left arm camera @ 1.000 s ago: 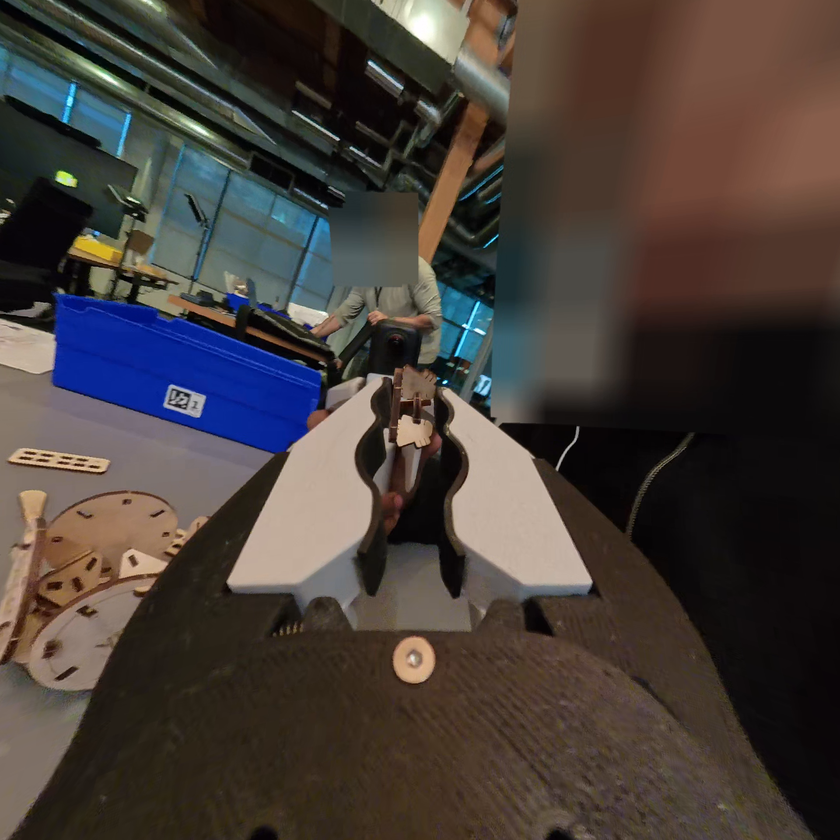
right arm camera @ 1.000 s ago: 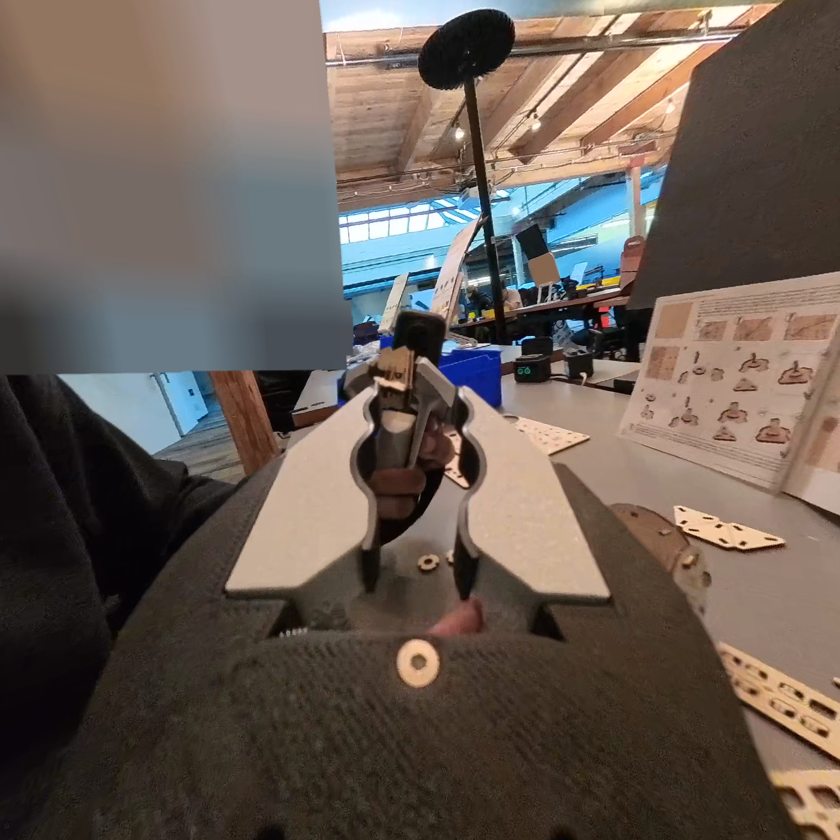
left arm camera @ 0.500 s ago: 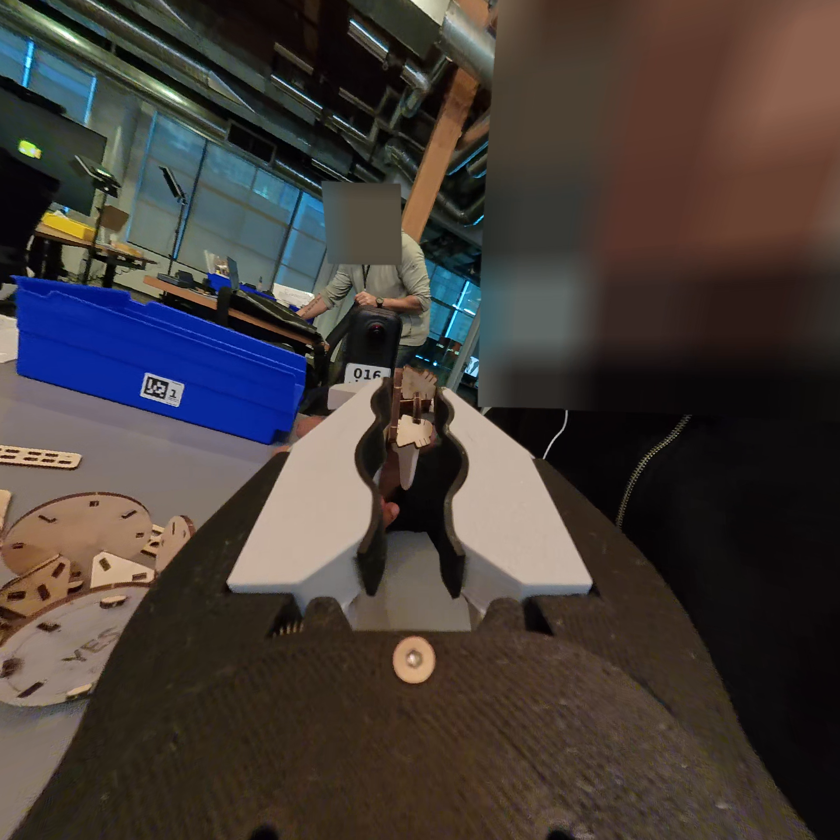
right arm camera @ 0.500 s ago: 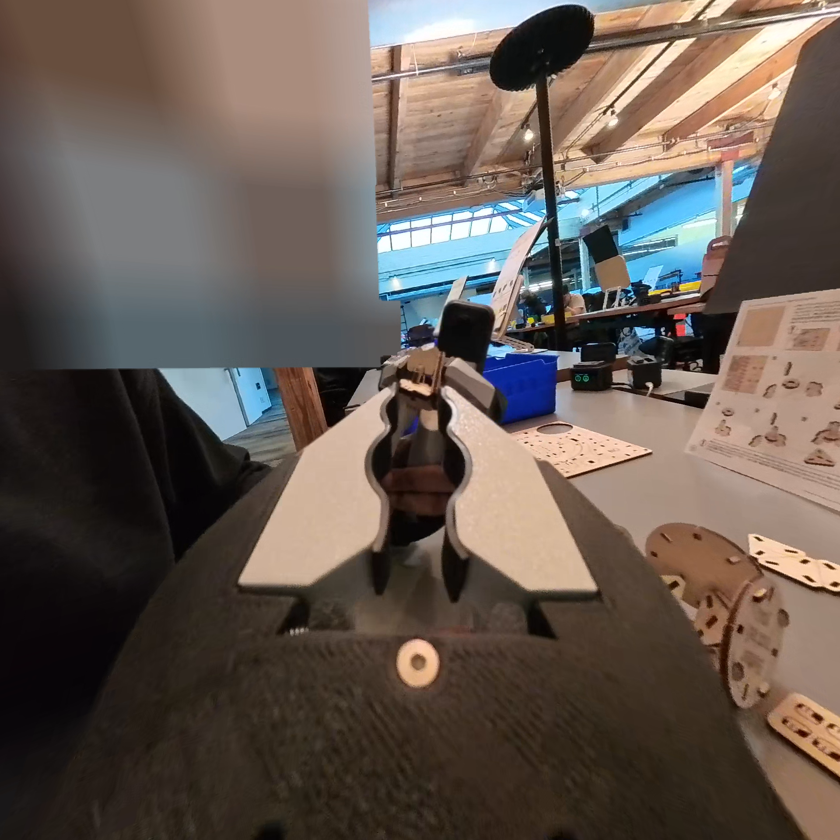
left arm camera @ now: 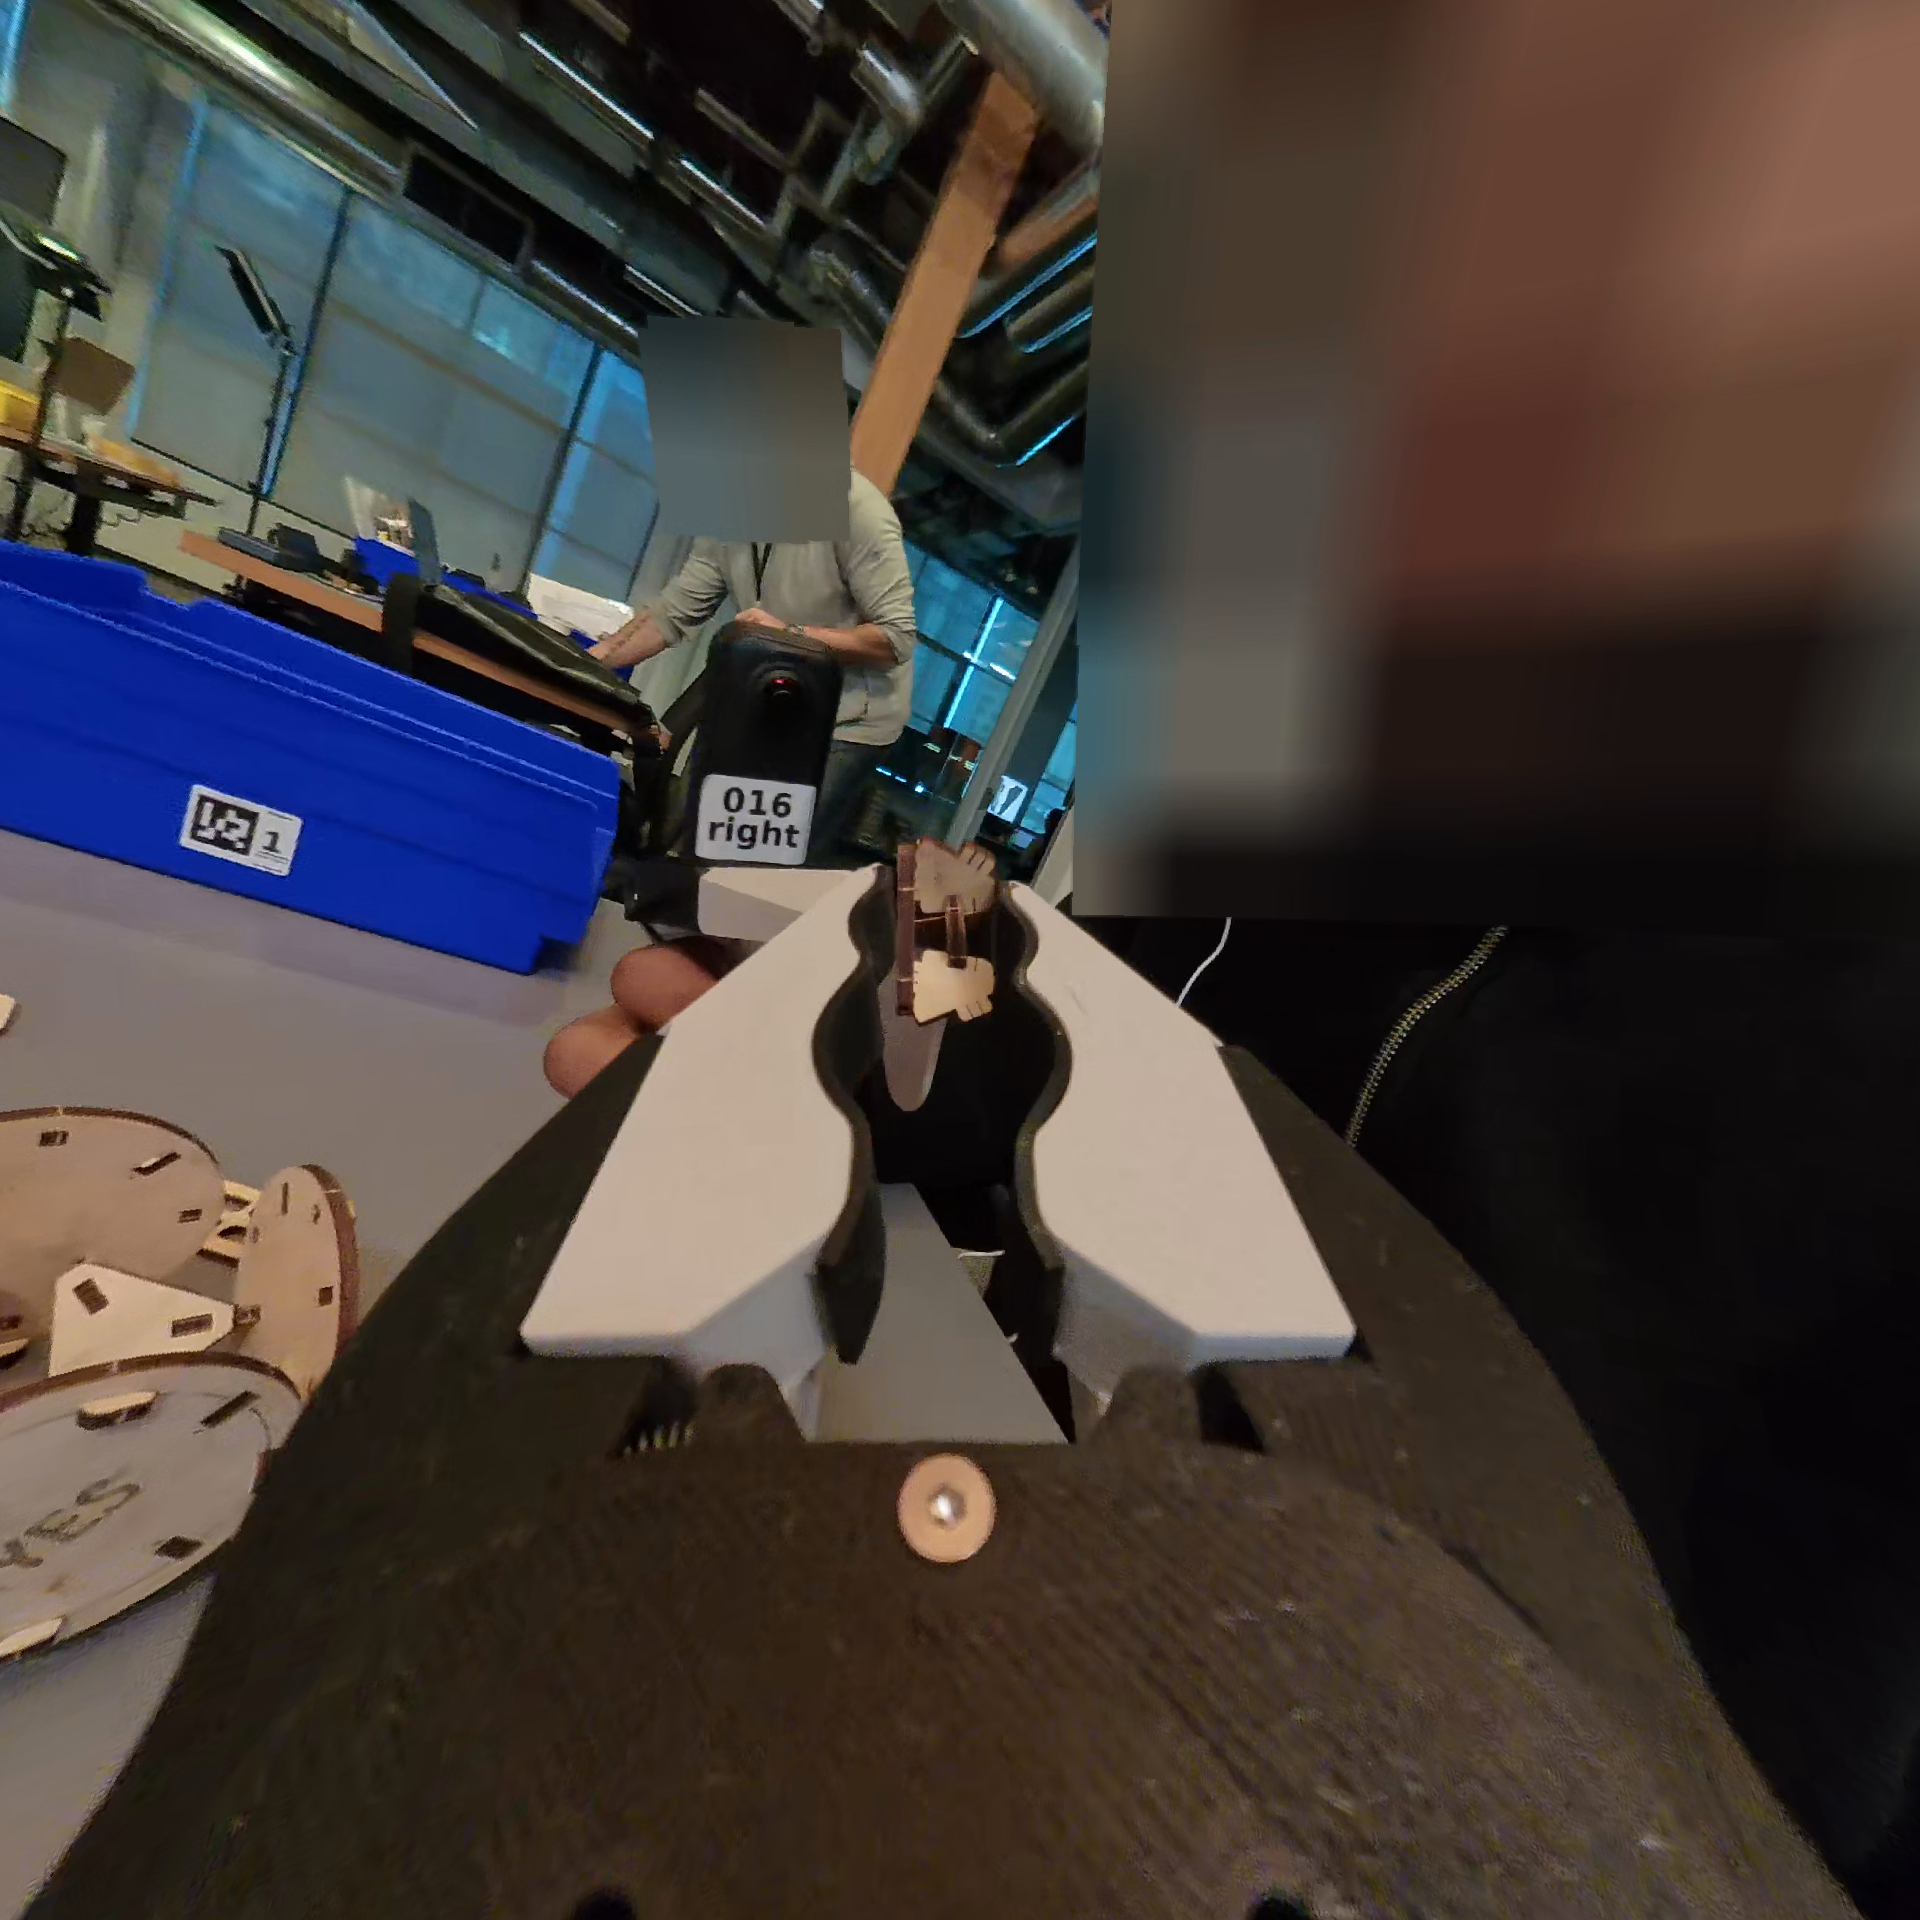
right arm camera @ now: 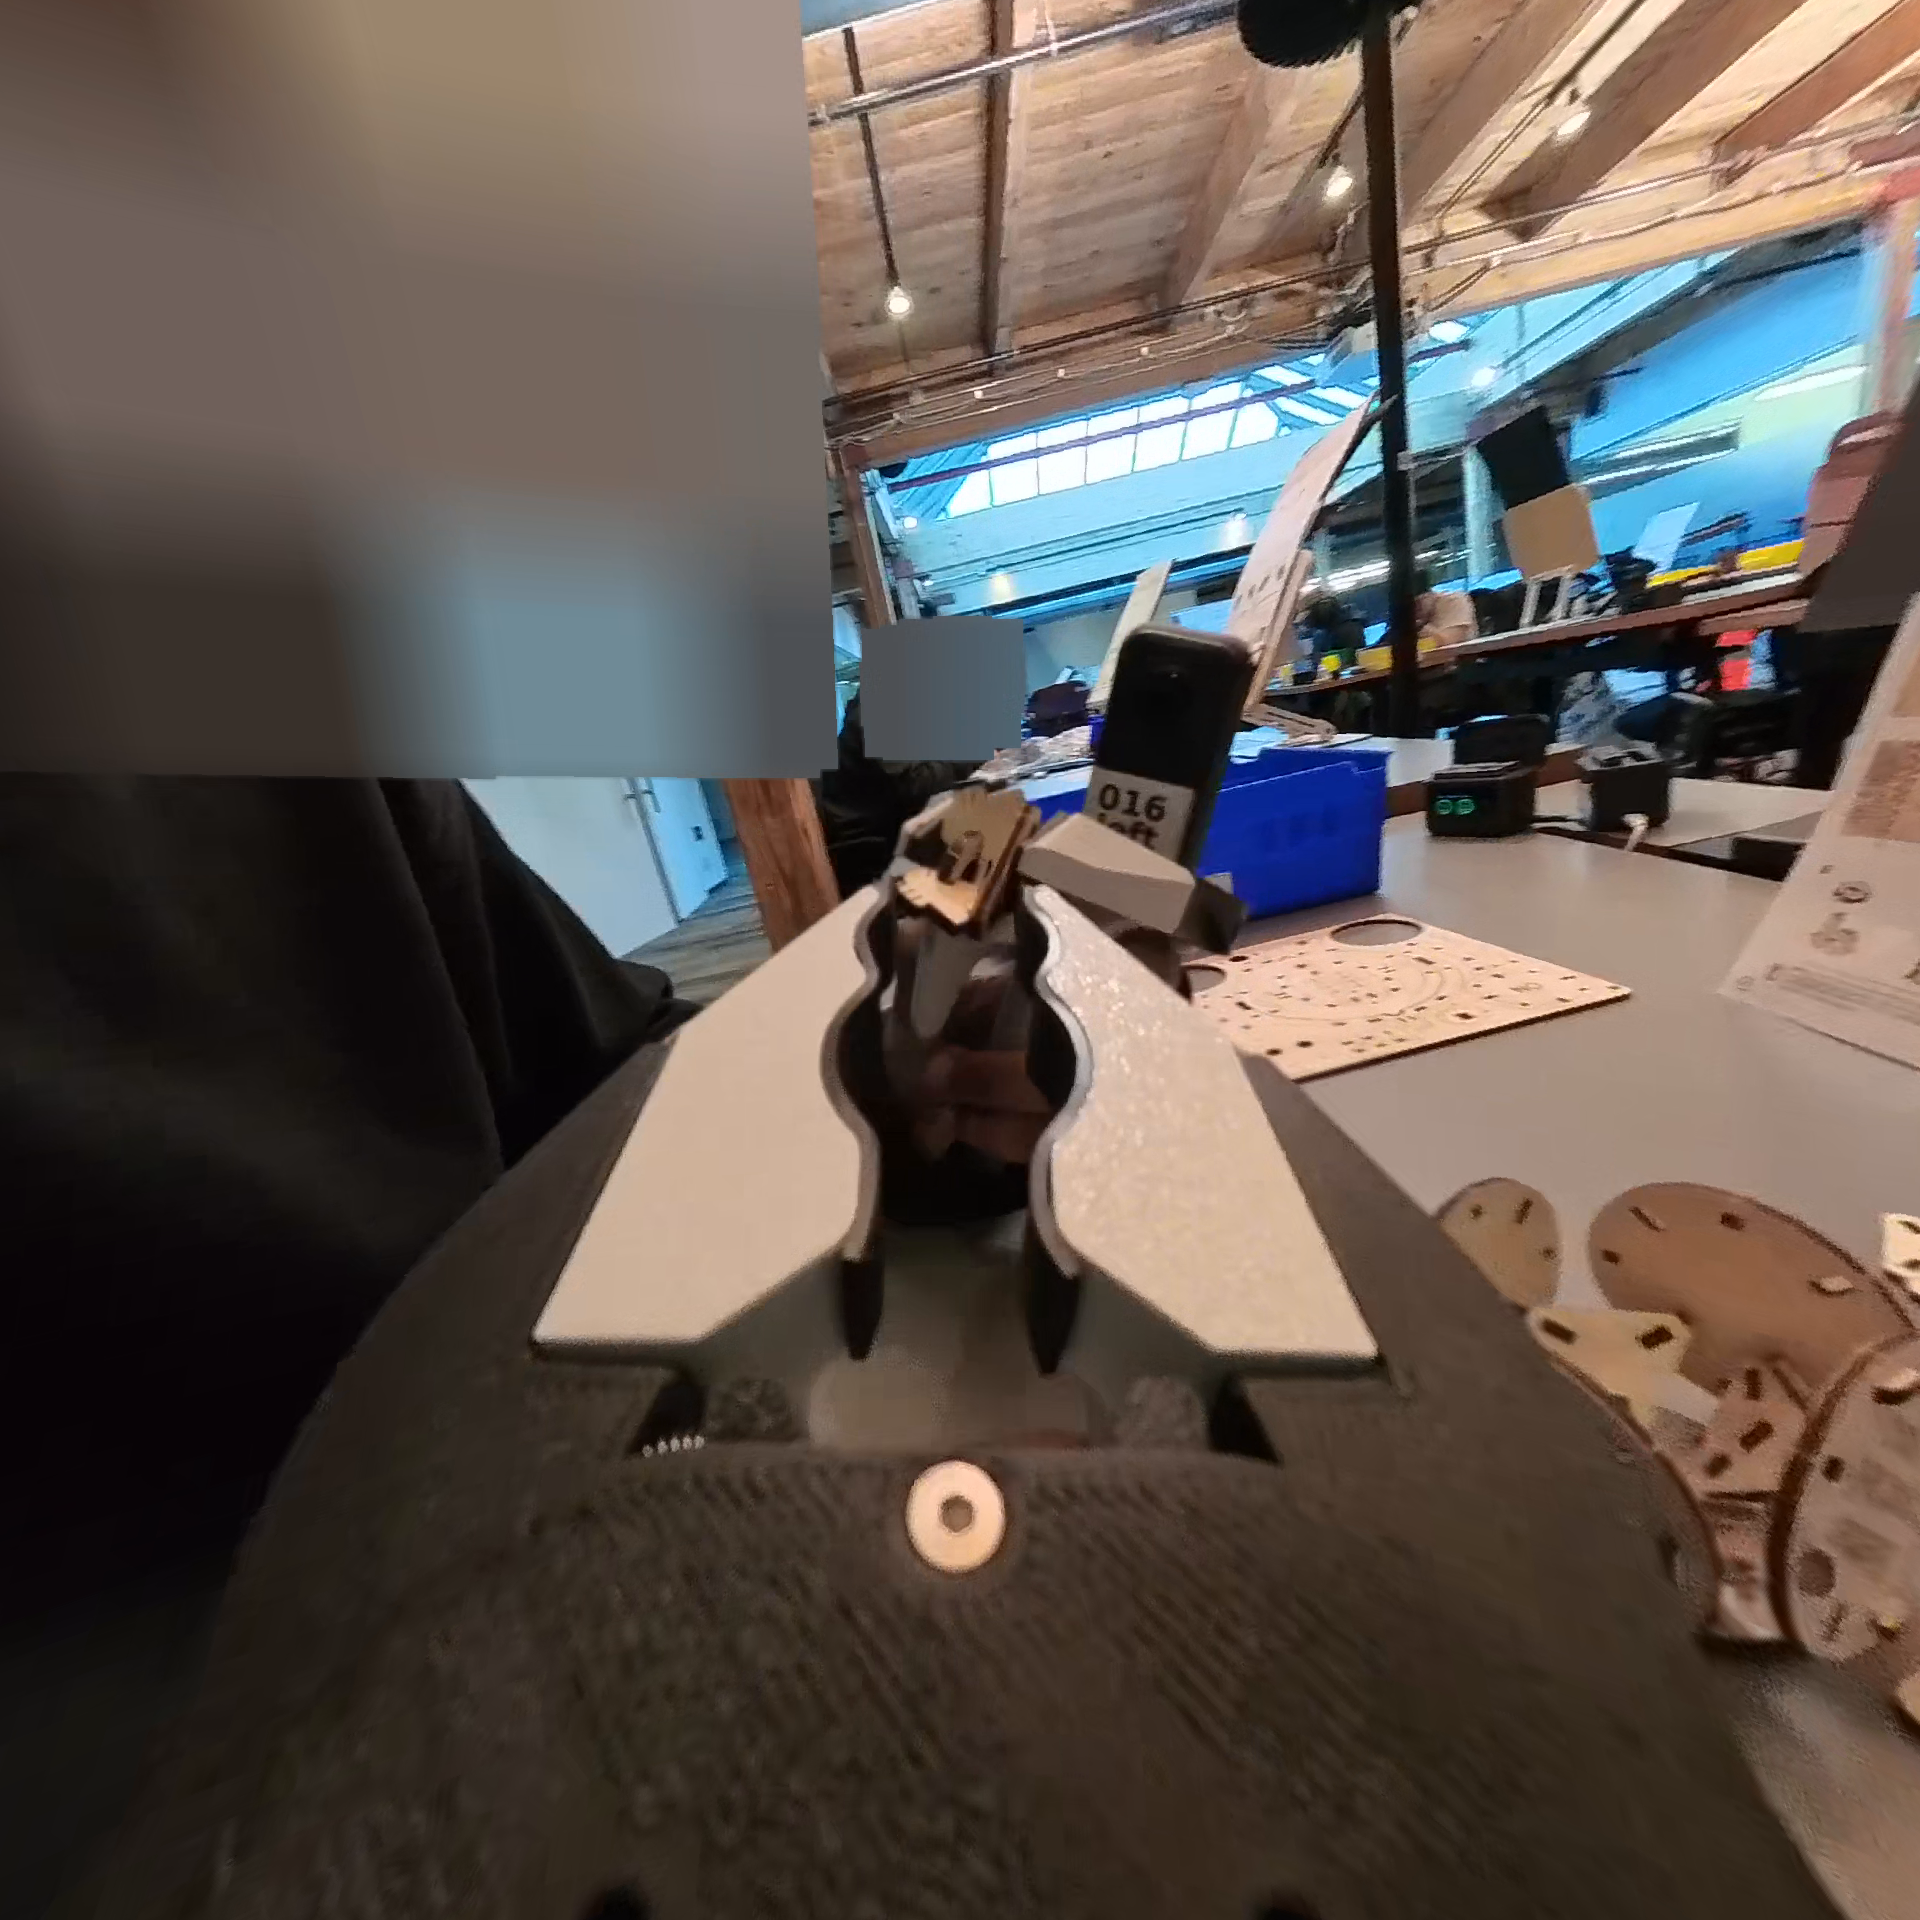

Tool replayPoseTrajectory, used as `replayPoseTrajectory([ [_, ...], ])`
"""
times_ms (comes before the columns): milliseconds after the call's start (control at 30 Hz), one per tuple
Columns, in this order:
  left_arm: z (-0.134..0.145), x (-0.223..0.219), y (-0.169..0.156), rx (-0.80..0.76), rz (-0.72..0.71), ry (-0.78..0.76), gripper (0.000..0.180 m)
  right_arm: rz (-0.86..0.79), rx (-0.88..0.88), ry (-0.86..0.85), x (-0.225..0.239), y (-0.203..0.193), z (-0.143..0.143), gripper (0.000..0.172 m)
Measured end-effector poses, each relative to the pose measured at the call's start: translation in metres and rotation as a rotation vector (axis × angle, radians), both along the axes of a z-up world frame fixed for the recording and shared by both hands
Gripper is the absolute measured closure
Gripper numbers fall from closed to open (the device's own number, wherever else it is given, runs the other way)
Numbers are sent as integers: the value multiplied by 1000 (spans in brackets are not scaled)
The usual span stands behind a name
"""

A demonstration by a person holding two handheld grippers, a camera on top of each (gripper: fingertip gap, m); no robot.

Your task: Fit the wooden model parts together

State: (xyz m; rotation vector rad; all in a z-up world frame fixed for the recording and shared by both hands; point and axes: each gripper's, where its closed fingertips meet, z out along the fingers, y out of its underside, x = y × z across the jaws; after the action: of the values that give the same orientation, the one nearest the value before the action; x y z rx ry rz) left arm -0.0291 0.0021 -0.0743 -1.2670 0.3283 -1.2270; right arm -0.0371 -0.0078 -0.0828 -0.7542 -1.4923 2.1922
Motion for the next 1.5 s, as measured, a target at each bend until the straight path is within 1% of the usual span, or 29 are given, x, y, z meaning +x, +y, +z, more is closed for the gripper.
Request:
replayPoseTrajectory([
  [233, 3, 3, -4, 9, -39, -29, 168, 88, -48, -12, 7, -1, 3, 152],
  [367, 2, 2, -3, 7, -25, -21, 168, 92, -47, -8, 7, 0, 2, 153],
  [500, -2, -5, 2, 4, 71, 37, 168, 12, 36, 18, 0, 5, -2, 156],
  [733, -4, -2, 1, 8, 109, 119, 168, 11, 78, 37, 2, 4, -4, 156],
  [867, -10, -4, 2, -1, 156, 192, 166, -42, 141, 46, -1, 5, -8, 157],
  [967, -10, -7, 5, 10, 197, 221, 167, -63, 137, 38, -4, 8, -9, 157],
  [1033, -10, -11, 8, 24, 254, 241, 167, -116, 125, 57, -7, 13, -7, 158],
  [1100, -9, -13, 9, 44, 302, 276, 167, -182, 151, 96, -9, 16, -7, 158],
  [1167, -9, -13, 9, 56, 317, 291, 168, -219, 171, 126, -9, 16, -6, 157],
  [1267, -7, -11, 8, 58, 296, 264, 167, -196, 140, 129, -7, 16, -4, 156],
  [1400, -8, -15, 9, 58, 336, 292, 167, -136, 35, 73, -7, 20, 0, 155],
  [1500, -9, -13, 9, 50, 316, 286, 167, -118, -4, 44, -8, 23, 1, 154],
])
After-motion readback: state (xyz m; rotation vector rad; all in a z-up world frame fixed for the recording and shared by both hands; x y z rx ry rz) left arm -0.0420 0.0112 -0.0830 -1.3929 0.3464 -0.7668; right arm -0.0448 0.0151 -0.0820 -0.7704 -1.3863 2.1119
